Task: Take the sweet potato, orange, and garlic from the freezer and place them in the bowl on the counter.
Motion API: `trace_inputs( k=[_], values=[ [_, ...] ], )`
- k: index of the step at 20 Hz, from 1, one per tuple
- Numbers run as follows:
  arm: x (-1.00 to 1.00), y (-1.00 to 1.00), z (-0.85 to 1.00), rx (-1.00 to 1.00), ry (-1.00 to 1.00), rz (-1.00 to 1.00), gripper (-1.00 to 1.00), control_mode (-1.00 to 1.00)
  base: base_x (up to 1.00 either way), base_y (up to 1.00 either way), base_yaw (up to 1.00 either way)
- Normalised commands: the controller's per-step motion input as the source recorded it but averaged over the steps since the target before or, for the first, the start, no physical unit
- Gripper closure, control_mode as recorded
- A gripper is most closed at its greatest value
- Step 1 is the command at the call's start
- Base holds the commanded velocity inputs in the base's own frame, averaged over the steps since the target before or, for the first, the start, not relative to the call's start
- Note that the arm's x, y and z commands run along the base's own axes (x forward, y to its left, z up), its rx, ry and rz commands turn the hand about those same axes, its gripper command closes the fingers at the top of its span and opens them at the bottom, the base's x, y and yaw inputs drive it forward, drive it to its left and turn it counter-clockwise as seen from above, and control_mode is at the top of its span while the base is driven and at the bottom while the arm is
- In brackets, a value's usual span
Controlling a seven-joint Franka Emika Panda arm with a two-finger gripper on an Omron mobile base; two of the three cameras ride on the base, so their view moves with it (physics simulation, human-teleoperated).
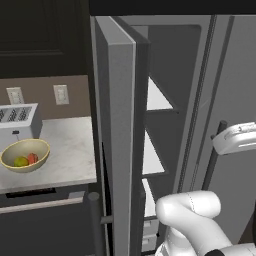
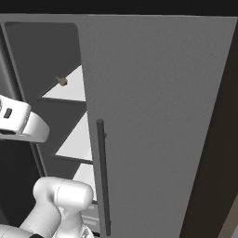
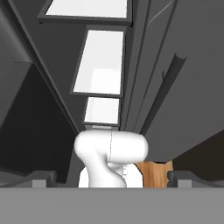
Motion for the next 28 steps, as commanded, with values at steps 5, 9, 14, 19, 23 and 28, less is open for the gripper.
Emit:
trace_inputs(
  k=[5, 9, 14, 19, 23, 28],
  values=[
    [0.17, 0.05, 0.00, 0.00, -0.02, 0.13, -1.00, -1.00, 0.00, 0.00, 0.00],
    [0.36, 0.00, 0.03, 0.00, -0.02, 0.17, -1.00, -1.00, 0.00, 0.00, 0.00],
    [0.43, 0.09, 0.00, 0.00, 0.00, 0.17, -1.00, -1.00, 0.00, 0.00, 0.00],
    [0.27, 0.27, 0.00, 0.00, 0.00, 0.12, -1.00, -1.00, 0.00, 0.00, 0.00],
    [0.23, 0.34, 0.00, 0.00, 0.00, 0.08, -1.00, -1.00, 0.00, 0.00, 0.00],
    [0.44, 0.11, 0.00, 0.00, 0.00, 0.05, -1.00, -1.00, 0.00, 0.00, 0.00]
  ],
)
